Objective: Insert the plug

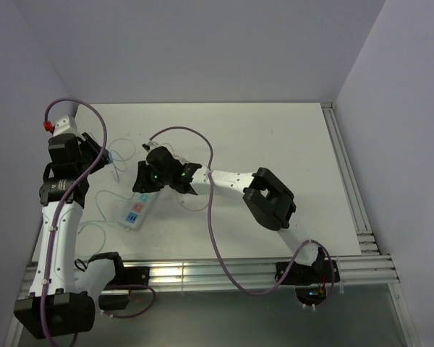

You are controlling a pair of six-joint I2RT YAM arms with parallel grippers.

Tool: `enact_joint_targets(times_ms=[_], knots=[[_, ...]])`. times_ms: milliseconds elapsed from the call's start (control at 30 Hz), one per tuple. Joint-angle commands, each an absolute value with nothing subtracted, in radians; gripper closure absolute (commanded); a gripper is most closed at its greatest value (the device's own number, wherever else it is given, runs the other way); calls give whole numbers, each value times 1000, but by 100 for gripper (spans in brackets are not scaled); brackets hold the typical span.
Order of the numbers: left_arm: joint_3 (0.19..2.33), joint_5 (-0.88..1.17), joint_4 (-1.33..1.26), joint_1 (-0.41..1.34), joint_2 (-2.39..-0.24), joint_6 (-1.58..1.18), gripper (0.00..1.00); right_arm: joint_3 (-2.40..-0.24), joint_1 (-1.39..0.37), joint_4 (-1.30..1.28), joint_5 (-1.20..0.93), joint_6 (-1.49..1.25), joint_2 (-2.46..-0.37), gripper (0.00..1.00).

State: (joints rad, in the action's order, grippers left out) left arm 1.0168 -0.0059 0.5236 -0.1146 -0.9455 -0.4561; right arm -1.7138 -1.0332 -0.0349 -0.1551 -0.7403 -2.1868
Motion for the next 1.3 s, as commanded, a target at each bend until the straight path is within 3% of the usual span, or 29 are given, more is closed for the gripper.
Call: enact_joint_targets(times_ms=[0, 100, 200, 400, 633, 933, 1267], knots=[[994, 11, 472, -118, -919, -440, 100, -1755, -996, 41, -250, -776, -2206, 79], [983, 5, 466, -117, -913, -430, 100, -1729, -979, 73, -276, -784, -2184, 94], [982, 41, 460, -117, -922, -413, 100, -1704, -959, 97, -311, -799, -2158, 100], [999, 238, 491, -117, -1031, -341, 100, -1655, -922, 147, -422, -827, -2126, 100], [959, 302, 477, -114, -1121, -319, 100, -1670, -871, 184, -566, -867, -2148, 100], [924, 253, 469, -31, -1190, -321, 100, -1652, -871, 222, -611, -919, -2154, 99], [775, 218, 295, -11, -1195, -361, 100, -1625, -874, 259, -632, -942, -2145, 98]])
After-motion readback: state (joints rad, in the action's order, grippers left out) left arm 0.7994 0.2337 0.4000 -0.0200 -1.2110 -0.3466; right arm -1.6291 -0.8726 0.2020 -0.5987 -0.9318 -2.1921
